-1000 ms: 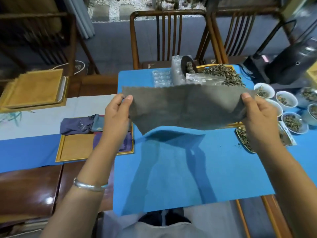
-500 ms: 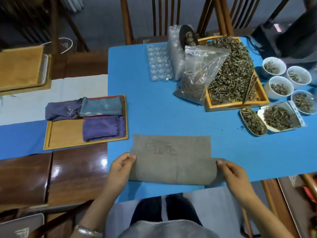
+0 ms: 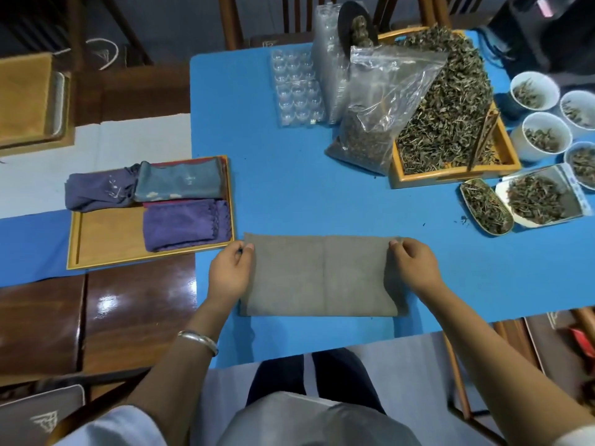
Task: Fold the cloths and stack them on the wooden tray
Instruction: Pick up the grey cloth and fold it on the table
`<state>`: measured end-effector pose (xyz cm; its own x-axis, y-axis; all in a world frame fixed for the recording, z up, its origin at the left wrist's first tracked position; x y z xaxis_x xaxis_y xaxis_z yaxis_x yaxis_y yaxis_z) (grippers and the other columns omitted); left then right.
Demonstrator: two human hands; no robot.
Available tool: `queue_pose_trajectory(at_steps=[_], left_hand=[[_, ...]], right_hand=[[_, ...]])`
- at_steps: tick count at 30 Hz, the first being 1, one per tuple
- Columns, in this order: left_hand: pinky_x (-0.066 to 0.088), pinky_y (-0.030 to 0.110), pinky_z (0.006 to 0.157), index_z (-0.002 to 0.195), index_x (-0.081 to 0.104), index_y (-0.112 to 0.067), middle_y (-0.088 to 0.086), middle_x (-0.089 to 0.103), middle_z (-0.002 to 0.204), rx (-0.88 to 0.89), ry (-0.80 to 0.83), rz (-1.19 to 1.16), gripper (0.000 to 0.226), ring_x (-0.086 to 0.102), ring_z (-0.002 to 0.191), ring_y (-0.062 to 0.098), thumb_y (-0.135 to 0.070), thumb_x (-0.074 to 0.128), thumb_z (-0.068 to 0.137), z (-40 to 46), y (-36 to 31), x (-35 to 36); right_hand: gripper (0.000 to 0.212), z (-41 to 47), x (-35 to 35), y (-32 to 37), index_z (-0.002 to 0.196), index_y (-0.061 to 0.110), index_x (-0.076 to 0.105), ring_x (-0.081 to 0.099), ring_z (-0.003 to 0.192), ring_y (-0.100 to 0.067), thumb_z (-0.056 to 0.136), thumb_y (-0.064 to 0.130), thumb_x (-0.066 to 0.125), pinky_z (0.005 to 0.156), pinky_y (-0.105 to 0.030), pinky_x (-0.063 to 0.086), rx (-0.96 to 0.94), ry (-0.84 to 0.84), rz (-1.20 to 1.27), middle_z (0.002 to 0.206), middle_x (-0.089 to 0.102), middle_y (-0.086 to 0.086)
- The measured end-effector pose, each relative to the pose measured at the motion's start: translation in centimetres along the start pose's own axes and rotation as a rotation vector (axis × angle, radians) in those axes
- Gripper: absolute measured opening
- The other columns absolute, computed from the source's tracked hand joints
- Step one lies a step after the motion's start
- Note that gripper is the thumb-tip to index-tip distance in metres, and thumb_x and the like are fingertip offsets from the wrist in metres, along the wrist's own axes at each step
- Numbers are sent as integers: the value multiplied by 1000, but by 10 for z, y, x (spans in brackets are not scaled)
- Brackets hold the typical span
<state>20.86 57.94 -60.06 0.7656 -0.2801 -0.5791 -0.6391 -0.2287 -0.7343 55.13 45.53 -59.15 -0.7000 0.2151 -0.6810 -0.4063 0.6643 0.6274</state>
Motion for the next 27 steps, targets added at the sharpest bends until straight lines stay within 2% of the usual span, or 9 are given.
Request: queue_pose_trajectory(at_steps=[3,5,9,12,15,17,20,23,27], left_hand=[[29,38,55,65,40,-12,4,42,54,41,-26,101,35,45,59,27,-25,49,96,0,-7,-1],[26,36,52,64,42,-8,2,41,53,37,-44,131,35,44,57,24,-24,51,94,0,-8,-2],[31,31,52,69,50,0,13,52,58,-4,-60,119,37,48,59,24,-30,59,90,0,-3,-4],[36,28,54,74,52,-10,1,53,56,-35,-62,76,30,51,56,18,-34,64,85,-8,2,-9],[44,28,65,88,56,-21,-6,61,78,-8,-85,51,15,59,69,14,-29,68,83,-24,9,-23],[43,23,79,92,63,-20,-5,61,91,111,-108,113,13,58,85,13,-19,71,82,-38,10,-36],[40,11,79,83,71,-21,-6,64,88,251,-37,129,15,59,88,8,-7,73,79,-61,13,-38],[38,3,83,89,74,-21,-6,64,92,283,100,146,20,59,89,4,-9,79,74,-79,22,-26],[34,4,84,102,69,-26,-8,54,100,294,190,237,38,54,91,1,-13,82,70,-84,30,-17]], right_hand=[[41,4,2,1,64,3,45,44,55,-18,97,26,45,52,-30,32,-25,-14,-44,57,48,-4],[39,6,2,0,66,5,48,47,57,-16,96,29,47,50,-28,32,-27,-37,-61,58,52,-2],[25,2,-1,-1,80,11,50,51,64,-10,94,32,50,49,-25,30,-8,-118,-98,68,55,4],[19,-9,-7,2,93,16,46,52,67,-15,93,33,52,52,-28,33,-47,-176,-101,79,55,1],[20,-35,-18,5,101,13,48,48,78,-16,91,28,56,63,-31,37,-197,-224,-138,91,49,1],[13,-59,-14,5,100,12,52,49,81,-16,90,17,58,66,-33,39,-331,-132,-154,92,49,3],[14,-90,-1,-9,100,16,58,54,83,-18,89,8,56,68,-33,45,-395,65,-239,92,52,3],[18,-103,2,-22,103,15,61,57,88,-19,86,9,62,75,-36,49,-344,139,-227,95,55,0],[31,-103,6,-24,108,13,61,53,93,-19,79,17,71,81,-32,48,-344,213,-291,101,52,-3]])
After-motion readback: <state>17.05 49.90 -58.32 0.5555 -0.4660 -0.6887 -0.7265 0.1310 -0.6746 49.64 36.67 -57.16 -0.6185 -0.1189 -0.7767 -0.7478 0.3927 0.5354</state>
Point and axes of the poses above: each hand's wrist, its own z-axis towards the middle knuckle, its own x-axis out of the palm, y = z × x, the point moved 7 cm from there along z, towards the middle knuckle
